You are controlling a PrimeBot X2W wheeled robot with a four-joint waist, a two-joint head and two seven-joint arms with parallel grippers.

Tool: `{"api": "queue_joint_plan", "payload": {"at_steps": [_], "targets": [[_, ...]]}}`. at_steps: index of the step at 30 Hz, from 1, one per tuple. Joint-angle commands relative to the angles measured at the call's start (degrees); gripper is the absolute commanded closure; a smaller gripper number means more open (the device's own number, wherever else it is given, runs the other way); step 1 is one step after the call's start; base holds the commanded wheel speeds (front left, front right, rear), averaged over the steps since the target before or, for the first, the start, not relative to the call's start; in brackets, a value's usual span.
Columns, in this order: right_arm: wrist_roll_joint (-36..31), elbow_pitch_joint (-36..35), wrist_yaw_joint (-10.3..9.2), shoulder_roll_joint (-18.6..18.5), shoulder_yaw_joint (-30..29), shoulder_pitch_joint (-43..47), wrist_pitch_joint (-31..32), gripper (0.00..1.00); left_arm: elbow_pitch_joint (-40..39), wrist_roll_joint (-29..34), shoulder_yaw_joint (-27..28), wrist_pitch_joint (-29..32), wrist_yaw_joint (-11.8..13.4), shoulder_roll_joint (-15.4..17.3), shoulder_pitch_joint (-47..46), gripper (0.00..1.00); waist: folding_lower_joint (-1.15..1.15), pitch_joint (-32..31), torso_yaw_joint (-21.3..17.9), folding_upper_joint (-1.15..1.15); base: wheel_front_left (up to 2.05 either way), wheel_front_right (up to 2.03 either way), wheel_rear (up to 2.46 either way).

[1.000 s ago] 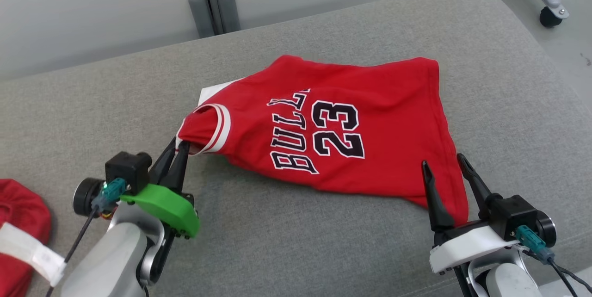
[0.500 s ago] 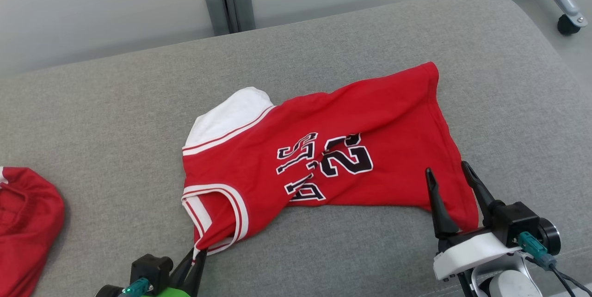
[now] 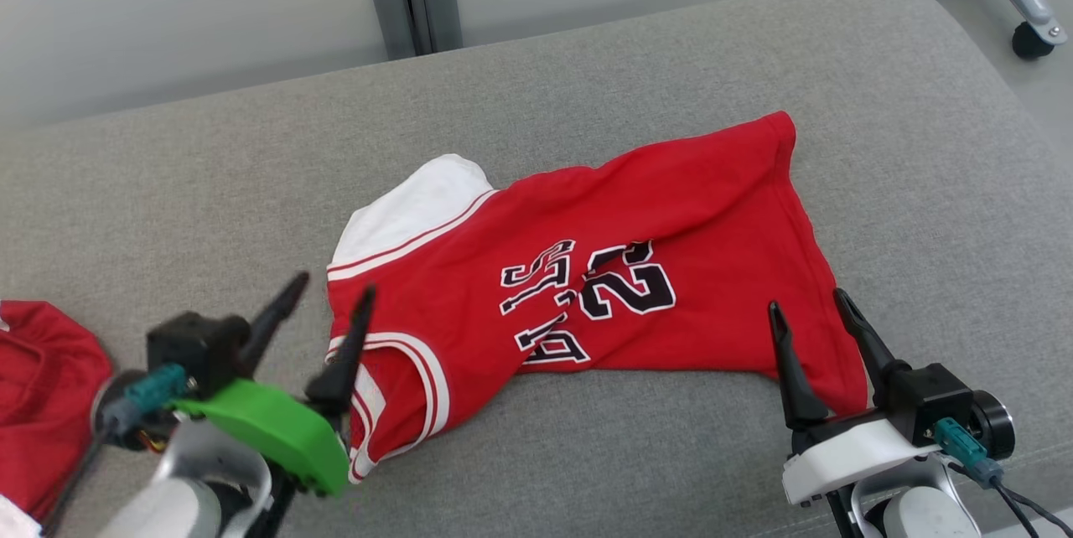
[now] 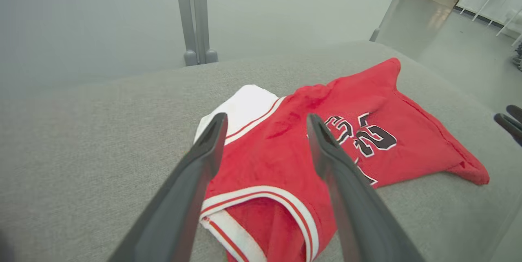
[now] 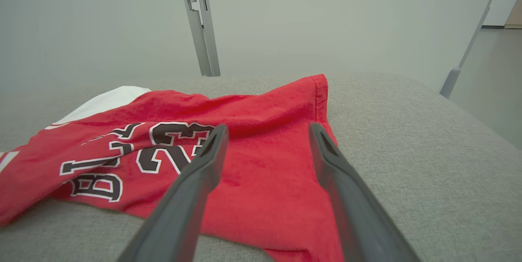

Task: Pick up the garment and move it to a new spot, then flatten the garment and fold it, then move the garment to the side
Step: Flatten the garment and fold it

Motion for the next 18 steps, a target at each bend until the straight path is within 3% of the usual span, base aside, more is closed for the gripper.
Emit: {"api": "queue_joint_plan", "payload": {"at_steps": [1, 3, 12, 18], "targets": [[-0.05, -0.24, -0.08, -0.06, 0.31, -0.94, -0.01, 0.00, 1.54, 0.55, 1.08, -0.08, 0.44, 0.07, -2.50, 0.00, 0.00, 1.25, -0.72, 0.00, 0.00, 0.00, 0.00], [0.17, -0.38, -0.08, -0.07, 0.58, -1.54, -0.01, 0.00, 5.21, 0.44, 1.99, -0.16, -0.03, -0.75, -6.13, 0.00, 0.00, 2.60, -1.22, 0.00, 0.00, 0.00, 0.00], [-0.08, -1.53, -0.08, -0.08, 1.05, -5.72, -0.01, 0.00, 32.49, -0.13, -0.44, 3.14, -6.46, -7.36, -23.08, 0.00, 0.00, 11.04, -3.30, 0.00, 0.00, 0.00, 0.00], [-0.06, -2.06, -0.08, -0.08, 0.46, -7.10, -0.01, 0.00, 47.32, 1.12, -2.30, 2.00, -8.49, -10.58, -28.28, 0.00, 0.00, 13.23, -4.09, 0.00, 0.00, 0.00, 0.00]]}}
